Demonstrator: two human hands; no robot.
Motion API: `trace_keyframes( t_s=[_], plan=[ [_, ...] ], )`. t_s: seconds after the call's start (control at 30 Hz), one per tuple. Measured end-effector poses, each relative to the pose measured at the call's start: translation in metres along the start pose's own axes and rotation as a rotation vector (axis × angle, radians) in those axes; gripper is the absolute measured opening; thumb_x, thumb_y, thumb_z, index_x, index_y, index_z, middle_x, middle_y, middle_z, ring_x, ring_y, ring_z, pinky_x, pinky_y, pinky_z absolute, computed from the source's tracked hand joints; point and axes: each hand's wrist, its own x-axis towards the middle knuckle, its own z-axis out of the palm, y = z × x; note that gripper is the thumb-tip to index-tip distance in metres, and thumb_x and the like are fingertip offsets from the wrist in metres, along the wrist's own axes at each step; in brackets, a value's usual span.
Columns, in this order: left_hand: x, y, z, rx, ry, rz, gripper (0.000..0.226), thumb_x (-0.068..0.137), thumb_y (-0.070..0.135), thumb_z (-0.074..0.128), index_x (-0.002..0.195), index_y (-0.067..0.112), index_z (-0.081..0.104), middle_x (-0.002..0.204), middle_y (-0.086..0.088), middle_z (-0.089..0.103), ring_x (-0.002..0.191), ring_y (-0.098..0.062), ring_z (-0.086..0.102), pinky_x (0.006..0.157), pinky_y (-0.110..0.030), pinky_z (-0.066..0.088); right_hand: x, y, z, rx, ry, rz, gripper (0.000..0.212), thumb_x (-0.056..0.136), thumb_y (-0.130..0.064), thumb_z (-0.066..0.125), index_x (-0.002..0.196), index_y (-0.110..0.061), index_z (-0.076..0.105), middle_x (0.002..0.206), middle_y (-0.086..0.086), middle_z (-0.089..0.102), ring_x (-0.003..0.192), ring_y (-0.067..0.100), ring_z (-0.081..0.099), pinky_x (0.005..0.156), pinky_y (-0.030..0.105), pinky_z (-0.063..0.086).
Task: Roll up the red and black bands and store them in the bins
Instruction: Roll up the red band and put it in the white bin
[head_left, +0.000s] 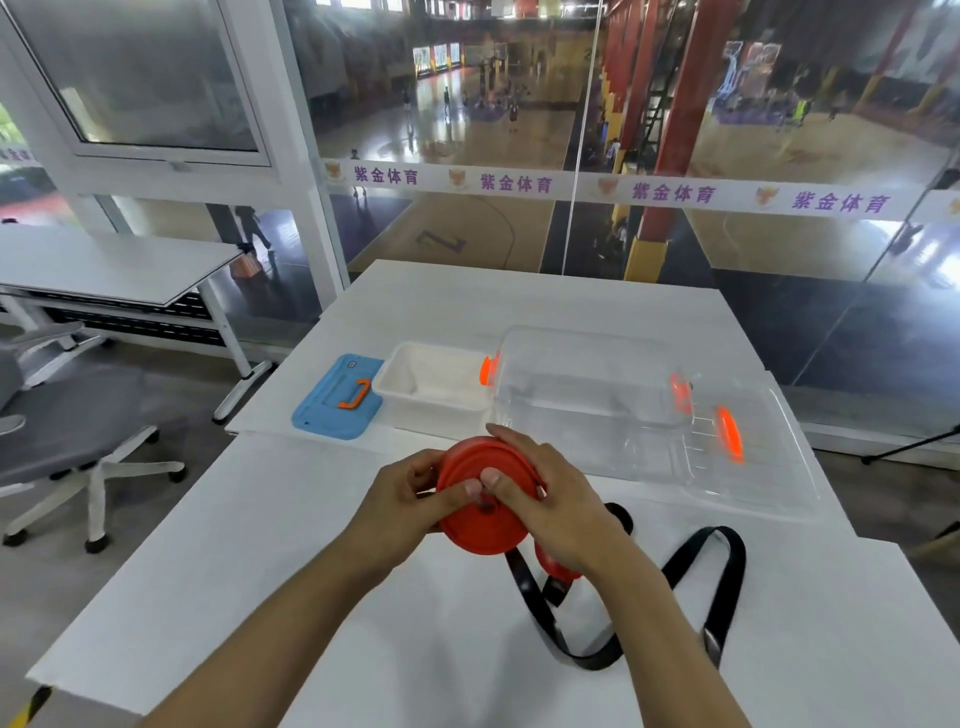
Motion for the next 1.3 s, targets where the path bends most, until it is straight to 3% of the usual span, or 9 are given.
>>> trace_keyframes(
  t_s=[0.17,0.33,0.47,0.57,0.63,0.8,0.93,1.13,1.3],
  plan=[
    [0.008,-0.006,0.007,-0.129,0.174,-0.015,0.038,0.077,0.029,0.081,0.112,0.018,0.072,0.103,-0.002,0.078,0.096,-0.019,0.076,0.071,-0.028,0.061,0.008,0.010,0.017,0.169,0.078,0.032,0.050,0.093,-0.062,0.060,0.137,-0.059,0.036,0.124,-0.015,0.064,0.104,0.006,0.066,0.089,0.029,0.059],
    [0.033,-0.011,0.006,-0.214,0.301,-0.050,0.034,0.085,0.025,0.078,0.114,0.011,0.070,0.105,-0.007,0.077,0.093,-0.019,0.077,0.071,-0.027,0.062,0.028,0.013,0.062,0.336,0.314,0.077,0.054,0.097,-0.050,0.059,0.145,-0.049,0.035,0.141,-0.018,0.045,0.122,0.002,0.055,0.092,0.018,0.049],
    [0.061,-0.026,0.003,-0.269,0.375,-0.077,0.049,0.075,0.036,0.082,0.114,0.010,0.068,0.109,-0.012,0.075,0.101,-0.026,0.075,0.083,-0.040,0.064,0.056,0.018,0.081,0.343,0.402,0.211,0.066,0.091,-0.049,0.057,0.149,-0.046,0.026,0.140,-0.010,0.048,0.121,0.011,0.056,0.099,0.033,0.050],
    [0.087,-0.037,-0.002,-0.310,0.356,-0.109,0.048,0.075,0.035,0.082,0.113,0.009,0.067,0.110,-0.014,0.075,0.098,-0.027,0.076,0.081,-0.039,0.064,0.085,0.016,0.093,0.330,0.471,0.347,0.044,0.092,-0.044,0.057,0.128,-0.034,0.033,0.121,0.004,0.063,0.100,0.021,0.066,0.087,0.041,0.055],
    [0.107,-0.044,-0.009,-0.298,0.332,-0.120,0.033,0.084,0.027,0.079,0.112,0.016,0.064,0.110,-0.013,0.074,0.094,-0.023,0.077,0.074,-0.032,0.064,0.109,0.019,0.095,0.322,0.488,0.392,0.037,0.095,-0.035,0.060,0.123,-0.027,0.039,0.122,0.005,0.060,0.099,0.020,0.063,0.081,0.035,0.052],
    [0.170,-0.053,-0.045,-0.225,0.232,-0.141,0.029,0.092,0.028,0.071,0.111,0.038,0.051,0.114,-0.002,0.068,0.102,-0.019,0.073,0.068,-0.024,0.061,0.184,0.033,0.093,0.180,0.382,0.429,0.042,0.090,-0.035,0.070,0.126,-0.025,0.051,0.120,-0.006,0.051,0.094,-0.001,0.055,0.067,0.013,0.040],
    [0.232,-0.064,-0.076,-0.202,0.173,-0.230,0.032,0.096,0.031,0.066,0.123,0.027,0.051,0.119,-0.007,0.066,0.105,-0.021,0.072,0.076,-0.034,0.064,0.256,0.045,0.098,0.120,0.345,0.410,0.044,0.089,-0.037,0.071,0.128,-0.026,0.056,0.117,-0.004,0.061,0.098,0.008,0.060,0.070,0.012,0.042],
    [0.333,-0.082,-0.124,0.150,0.231,-0.246,0.038,0.098,0.033,0.061,0.129,0.010,0.061,0.117,-0.006,0.065,0.093,-0.021,0.072,0.077,-0.033,0.064,0.357,0.076,0.112,-0.082,0.347,0.404,0.038,0.088,-0.039,0.068,0.124,-0.028,0.062,0.112,-0.005,0.065,0.104,0.018,0.060,0.087,0.033,0.049],
    [0.409,-0.115,-0.149,0.459,0.138,-0.233,0.045,0.090,0.027,0.069,0.131,0.028,0.049,0.106,-0.003,0.069,0.084,-0.024,0.074,0.078,-0.044,0.063,0.420,0.117,0.132,-0.323,0.310,0.460,0.048,0.087,-0.038,0.069,0.129,-0.021,0.055,0.114,0.004,0.070,0.115,0.030,0.055,0.099,0.043,0.044]
  ],
)
